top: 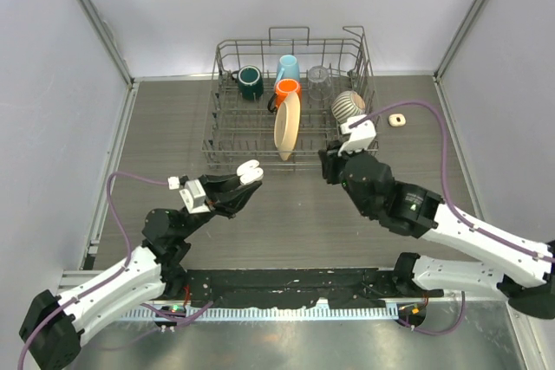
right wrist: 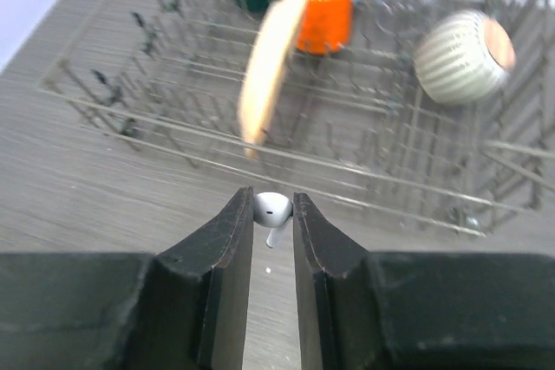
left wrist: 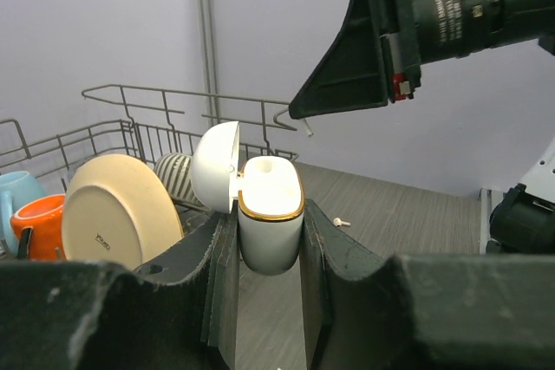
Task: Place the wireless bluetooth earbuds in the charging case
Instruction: Pick up the earbud from the center of the board, then place the earbud in the charging case.
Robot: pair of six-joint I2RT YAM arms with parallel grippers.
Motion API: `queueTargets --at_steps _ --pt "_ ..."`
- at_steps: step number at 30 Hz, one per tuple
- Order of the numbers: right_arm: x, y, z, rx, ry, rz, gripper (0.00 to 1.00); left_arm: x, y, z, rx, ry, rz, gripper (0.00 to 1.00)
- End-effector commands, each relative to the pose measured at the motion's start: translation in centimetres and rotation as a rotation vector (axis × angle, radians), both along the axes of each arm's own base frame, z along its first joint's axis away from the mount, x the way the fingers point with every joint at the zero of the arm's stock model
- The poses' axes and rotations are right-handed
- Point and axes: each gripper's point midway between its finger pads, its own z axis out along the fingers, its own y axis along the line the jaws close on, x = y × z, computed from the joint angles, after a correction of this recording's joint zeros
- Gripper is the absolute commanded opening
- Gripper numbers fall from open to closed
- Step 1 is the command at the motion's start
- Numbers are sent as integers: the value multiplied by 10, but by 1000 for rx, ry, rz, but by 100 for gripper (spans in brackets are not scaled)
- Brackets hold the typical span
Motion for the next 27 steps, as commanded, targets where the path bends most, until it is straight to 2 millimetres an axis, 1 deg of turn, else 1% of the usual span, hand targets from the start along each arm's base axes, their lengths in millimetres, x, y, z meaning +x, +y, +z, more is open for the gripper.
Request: queueTargets --at_steps 1,2,3,4,6,7,10,14,16,21,27 --pt "-6 29 74 84 -245 -20 1 -2 5 24 -68 -53 10 0" --pt "-8 35 78 58 -274 -5 1 -2 5 24 -67 -51 10 0" --pt "-17 48 84 69 -298 30 1 -2 4 23 -65 -51 7 0" --pt "-20 54 96 112 -327 37 1 -2 4 23 -64 -50 7 0" --pt "-24 65 102 107 -352 66 1 -2 3 22 -56 -49 4 0" --pt "-28 70 107 133 -363 85 1 -3 2 20 -49 -50 1 0" --pt "-34 85 114 181 -374 145 1 -1 2 20 -46 -45 5 0" --pt "-39 100 116 196 -376 213 1 0 1 22 -41 -44 5 0" --pt "-43 110 117 234 -363 253 1 1 0 22 -37 -39 5 0" --pt "-48 121 119 279 -359 296 1 5 -2 20 -27 -23 10 0" --pt "-53 134 113 278 -350 343 1 8 1 24 -43 -18 32 0"
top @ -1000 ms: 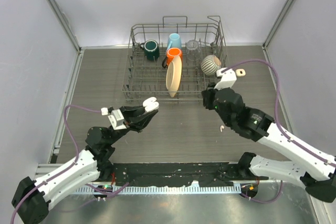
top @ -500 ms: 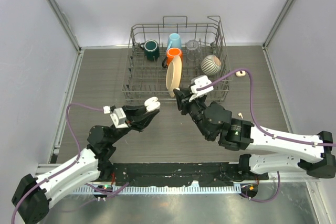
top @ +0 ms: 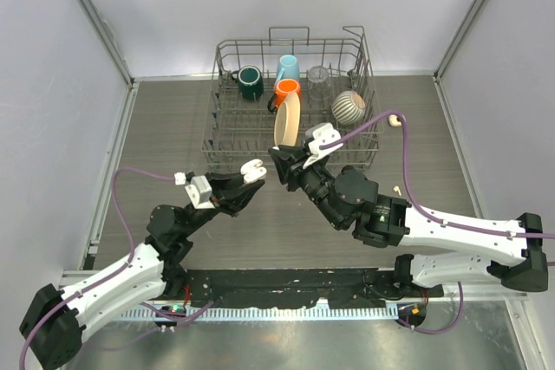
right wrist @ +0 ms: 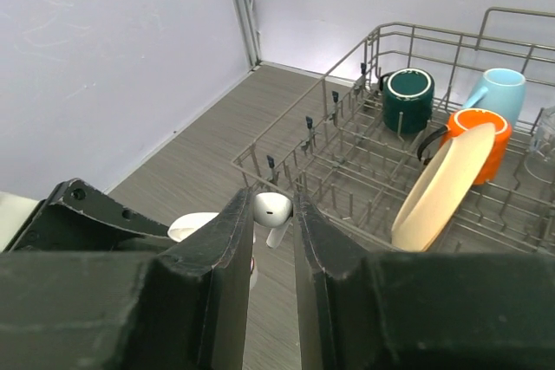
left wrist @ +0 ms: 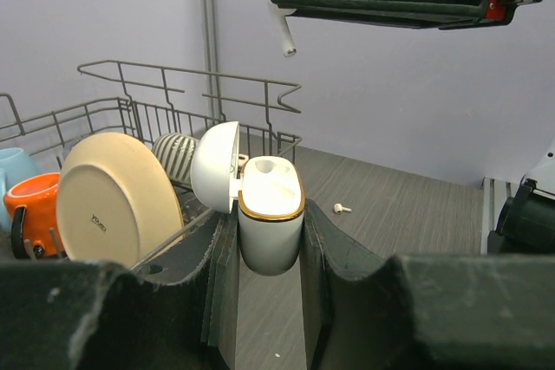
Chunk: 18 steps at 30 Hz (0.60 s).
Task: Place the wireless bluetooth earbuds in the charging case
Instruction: Place the earbud in the charging case.
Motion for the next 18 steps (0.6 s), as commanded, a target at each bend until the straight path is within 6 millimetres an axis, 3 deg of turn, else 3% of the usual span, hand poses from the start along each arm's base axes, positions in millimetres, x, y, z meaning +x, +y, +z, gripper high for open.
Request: queueTargets --at_steps 1,18 --pt "-8 10 28 107 -15 53 1 2 7 33 -67 -55 37 0" --pt "-15 40 7 58 33 140 1 0 5 41 -81 -68 20 0"
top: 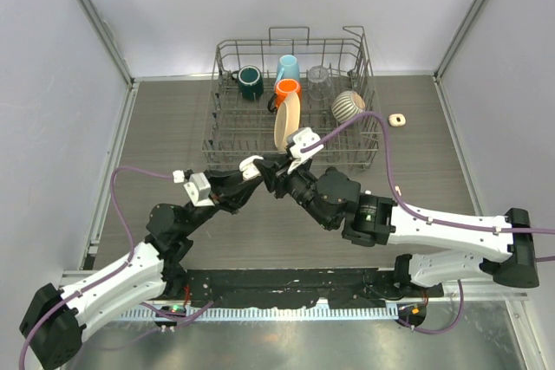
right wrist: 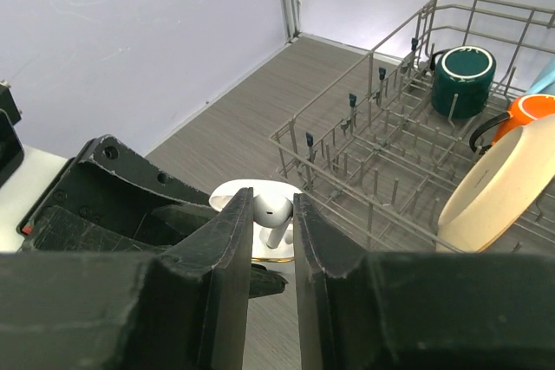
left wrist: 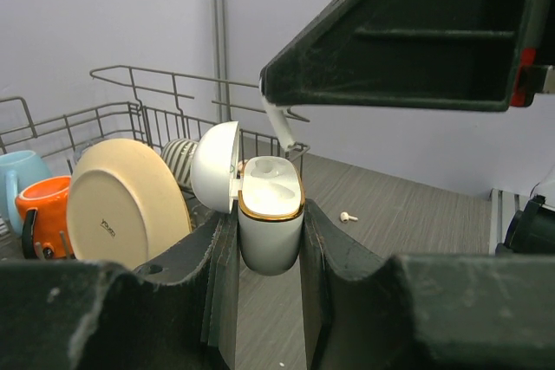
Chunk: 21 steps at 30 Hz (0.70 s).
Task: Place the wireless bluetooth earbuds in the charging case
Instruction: Place the earbud in the charging case.
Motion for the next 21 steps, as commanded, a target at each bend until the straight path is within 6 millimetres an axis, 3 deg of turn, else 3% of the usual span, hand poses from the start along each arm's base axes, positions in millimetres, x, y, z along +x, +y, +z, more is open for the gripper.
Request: queueTargets --at_steps 1,21 --pt "-4 8 24 66 -2 26 1 -6 3 33 -62 -73 -9 0" --pt "6 1 5 -23 -26 -42 1 -12 5 39 -74 -97 -23 0"
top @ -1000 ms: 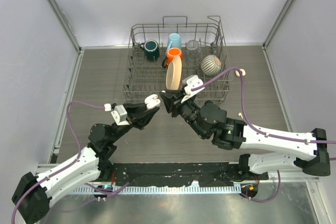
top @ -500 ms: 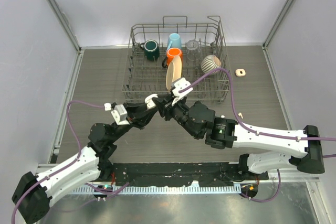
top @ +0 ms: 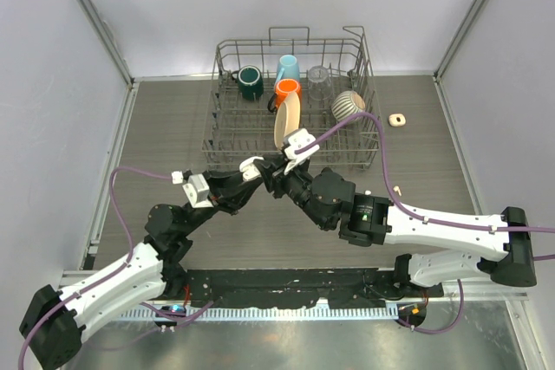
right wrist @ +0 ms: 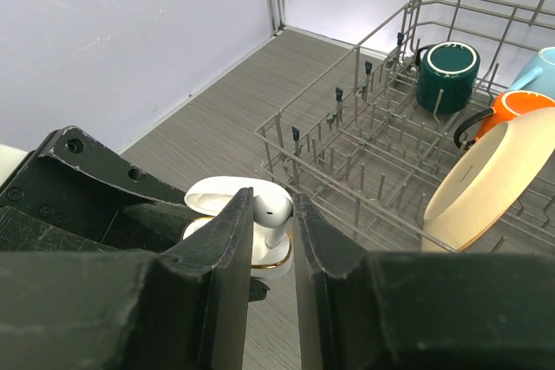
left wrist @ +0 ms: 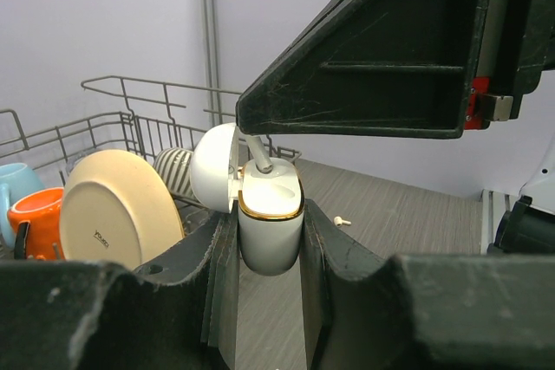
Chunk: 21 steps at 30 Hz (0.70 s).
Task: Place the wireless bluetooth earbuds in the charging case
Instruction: Place the earbud in the charging case.
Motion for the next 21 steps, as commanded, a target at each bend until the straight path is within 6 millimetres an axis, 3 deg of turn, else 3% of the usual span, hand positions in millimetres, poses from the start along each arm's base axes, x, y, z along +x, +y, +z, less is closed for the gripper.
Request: queueTargets --at_steps 1,21 --pt "0 -1 14 23 -22 -9 1 -7 6 33 -71 -74 -1 0" --pt "-14 -6 2 -93 -109 96 1 -1 16 43 -126 -71 53 0"
